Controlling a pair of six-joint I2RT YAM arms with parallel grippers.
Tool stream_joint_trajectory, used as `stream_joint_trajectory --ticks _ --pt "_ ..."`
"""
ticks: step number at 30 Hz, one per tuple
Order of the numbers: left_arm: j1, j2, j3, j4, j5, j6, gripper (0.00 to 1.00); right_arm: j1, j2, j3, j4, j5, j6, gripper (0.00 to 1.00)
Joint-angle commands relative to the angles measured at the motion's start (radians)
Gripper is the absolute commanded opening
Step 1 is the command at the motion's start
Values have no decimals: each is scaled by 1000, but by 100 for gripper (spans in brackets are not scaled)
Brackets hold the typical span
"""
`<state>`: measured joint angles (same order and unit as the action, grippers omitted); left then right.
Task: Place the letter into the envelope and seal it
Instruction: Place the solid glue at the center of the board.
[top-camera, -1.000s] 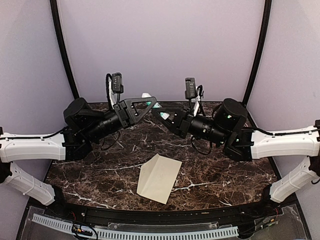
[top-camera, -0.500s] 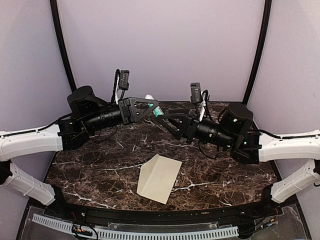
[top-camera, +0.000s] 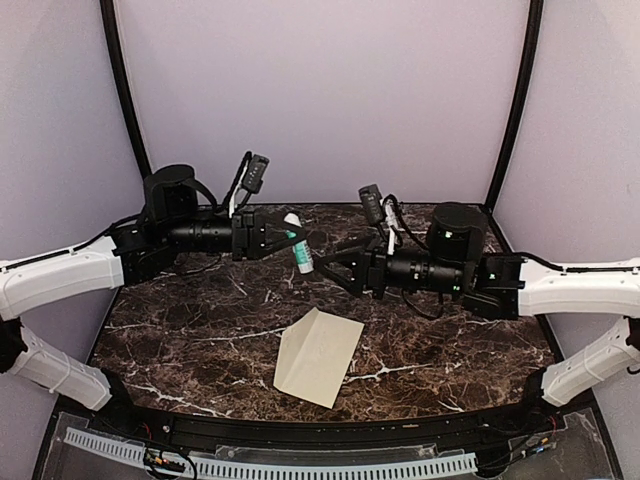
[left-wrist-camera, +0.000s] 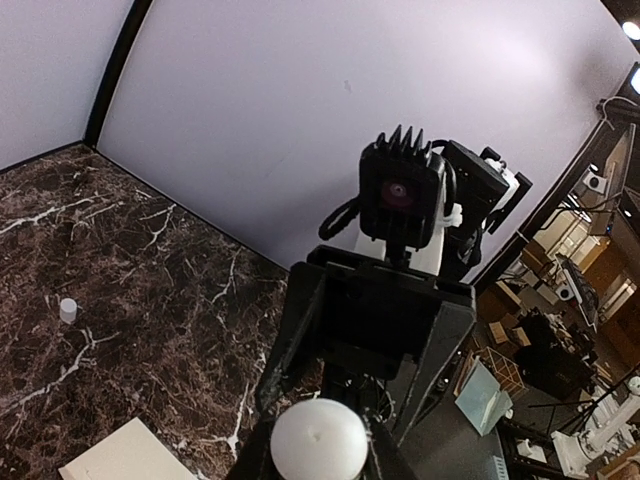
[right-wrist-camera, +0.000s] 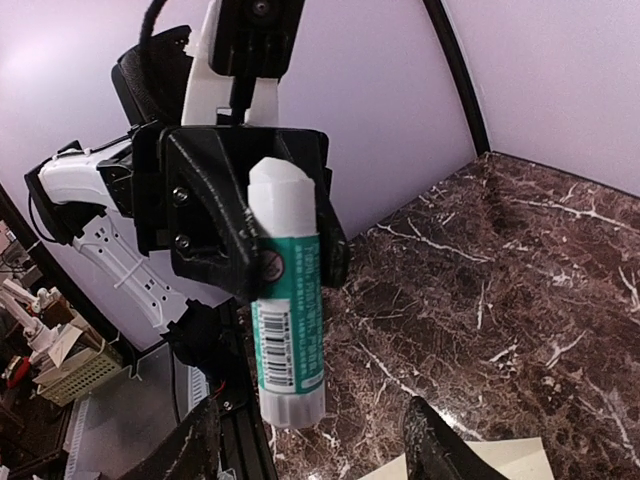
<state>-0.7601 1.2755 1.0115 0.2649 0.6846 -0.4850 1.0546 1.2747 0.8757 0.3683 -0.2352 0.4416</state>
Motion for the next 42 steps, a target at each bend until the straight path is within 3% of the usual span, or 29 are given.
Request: stream_joint_trajectory --ticks 1,12,22,26,28,30,31,33,38,42 --pt "0 2 -69 71 109 14 0 -5 60 65 -105 -94 -14 57" --pt "-13 31 -121 146 118 -38 0 9 154 89 -12 -169 32 39" --pt "-49 55 -111 86 102 28 0 12 173 101 22 -136 55 23" --pt "-64 69 -99 38 73 63 0 13 175 100 15 -114 58 11" --pt "-65 67 -102 39 59 59 6 11 169 93 -6 -78 60 7" --pt "-65 58 -108 35 26 56 29 4 155 82 -36 -28 65 5" --pt "-65 53 -118 35 -2 50 46 -4 147 76 -58 -8 69 4" --pt "-65 36 -142 32 -46 39 59 -30 125 54 -104 22 80 3" --pt "-63 -27 -216 2 -169 5 71 -127 76 -22 -241 75 74 3" --pt "-55 -81 -287 -6 -219 -37 75 -219 109 -30 -398 99 33 3"
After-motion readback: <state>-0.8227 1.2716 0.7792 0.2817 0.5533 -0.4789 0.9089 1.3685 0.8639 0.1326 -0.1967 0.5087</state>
